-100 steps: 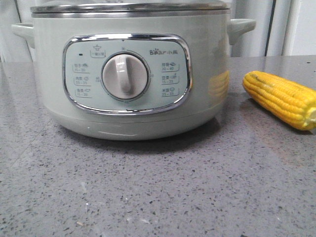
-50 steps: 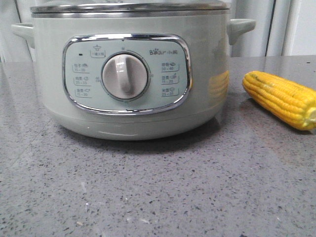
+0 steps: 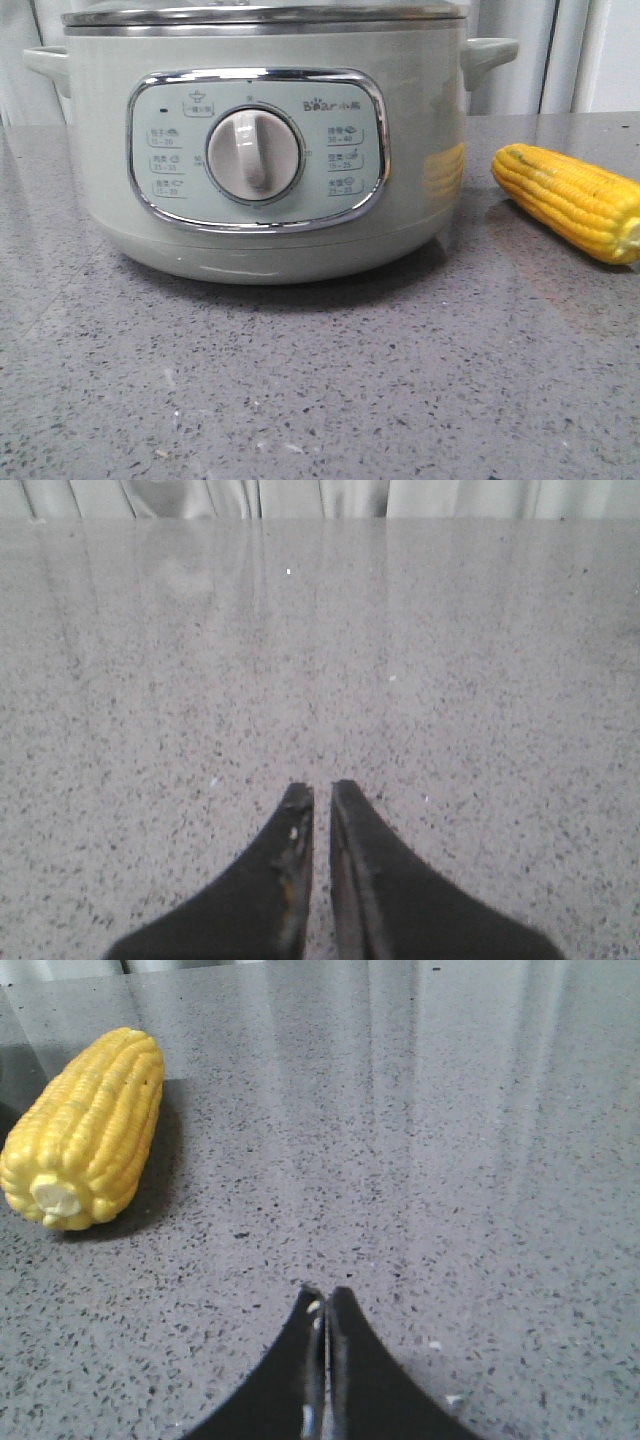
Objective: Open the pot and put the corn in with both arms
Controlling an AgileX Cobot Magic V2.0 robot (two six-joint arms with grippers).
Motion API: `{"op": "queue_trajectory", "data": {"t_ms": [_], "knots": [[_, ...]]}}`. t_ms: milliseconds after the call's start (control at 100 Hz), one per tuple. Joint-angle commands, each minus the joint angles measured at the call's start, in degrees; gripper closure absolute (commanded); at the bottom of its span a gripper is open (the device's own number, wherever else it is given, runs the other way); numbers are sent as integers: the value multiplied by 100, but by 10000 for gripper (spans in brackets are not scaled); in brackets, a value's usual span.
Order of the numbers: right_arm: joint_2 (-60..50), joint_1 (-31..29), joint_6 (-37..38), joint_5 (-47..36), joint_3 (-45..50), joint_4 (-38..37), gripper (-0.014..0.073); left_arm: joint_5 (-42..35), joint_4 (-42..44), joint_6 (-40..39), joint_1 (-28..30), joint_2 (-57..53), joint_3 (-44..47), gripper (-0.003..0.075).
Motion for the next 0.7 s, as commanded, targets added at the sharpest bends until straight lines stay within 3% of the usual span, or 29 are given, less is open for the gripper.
{"op": "queue_trajectory", "data": {"t_ms": [0,230,690], "knots": [[-137,-25,-32,-444,101,-86,664,-592,5,1,11,-172,115,741],[-137,-25,-32,-454,101,-86,664,-788,5,1,11,-172,115,741],[-137,-25,-32,-1251,101,-86,664,-945,-5,1,11,-172,115,741]]}}
